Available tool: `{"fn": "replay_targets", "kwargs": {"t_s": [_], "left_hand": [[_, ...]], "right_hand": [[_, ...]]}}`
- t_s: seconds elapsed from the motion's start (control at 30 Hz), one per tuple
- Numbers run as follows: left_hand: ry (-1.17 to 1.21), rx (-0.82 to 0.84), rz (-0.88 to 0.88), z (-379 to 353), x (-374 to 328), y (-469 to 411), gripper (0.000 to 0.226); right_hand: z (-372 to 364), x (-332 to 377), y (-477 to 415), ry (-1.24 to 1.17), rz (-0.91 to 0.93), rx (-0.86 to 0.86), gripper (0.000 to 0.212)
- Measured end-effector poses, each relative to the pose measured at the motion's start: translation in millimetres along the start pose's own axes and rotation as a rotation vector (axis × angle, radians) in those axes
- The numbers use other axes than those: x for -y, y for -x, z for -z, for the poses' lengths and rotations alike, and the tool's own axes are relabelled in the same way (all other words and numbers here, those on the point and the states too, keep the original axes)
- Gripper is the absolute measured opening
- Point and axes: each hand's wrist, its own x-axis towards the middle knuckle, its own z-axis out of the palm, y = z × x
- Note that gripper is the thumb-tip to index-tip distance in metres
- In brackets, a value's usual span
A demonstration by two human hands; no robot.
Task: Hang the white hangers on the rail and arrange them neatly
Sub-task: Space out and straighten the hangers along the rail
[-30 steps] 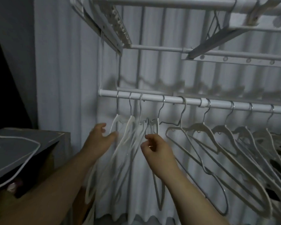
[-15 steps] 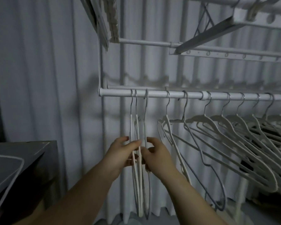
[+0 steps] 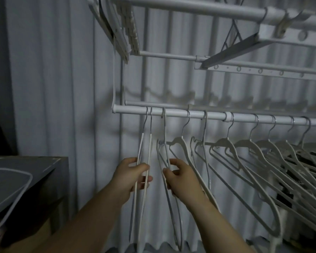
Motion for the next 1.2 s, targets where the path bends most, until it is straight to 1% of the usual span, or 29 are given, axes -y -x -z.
{"fn": "replay_targets", "kwargs": {"t_s": [0.13, 0.2, 0.33, 0.37, 0.73, 0.87, 0.97, 1.2], "left_hand": [[0.022, -0.08, -0.032, 2, 0, 3, 0.04], [0.042, -0.092, -0.056, 3, 1, 4, 0.036], [0.124, -0.086, -0.073, 7, 1, 10, 0.01], [0.136, -0.084, -0.077, 8, 0, 11, 0.007], [0.153, -0.177, -0.139, 19, -5, 17, 0.01], [0.204, -0.187, -0.128, 23, -7, 19, 0.008], [0.231, -0.208, -0.129, 27, -9, 23, 0.018], [0.26, -0.223, -0.1, 38, -11, 26, 0.014]], "right_hand": [[6, -3, -1, 0.027, 0.026, 0.023, 0.041], [8, -4, -2, 0.036, 0.037, 0.029, 0.04], [6, -5, -2, 0.014, 0.043, 0.043, 0.04], [5, -5, -3, 0.009, 0.046, 0.044, 0.04], [-4, -5, -5, 0.028, 0.058, 0.063, 0.04], [-5, -5, -7, 0.047, 0.063, 0.069, 0.04], [-8, -4, -9, 0.037, 0.056, 0.08, 0.04], [-25, -1, -12, 0.05, 0.08, 0.096, 0.039]]}}
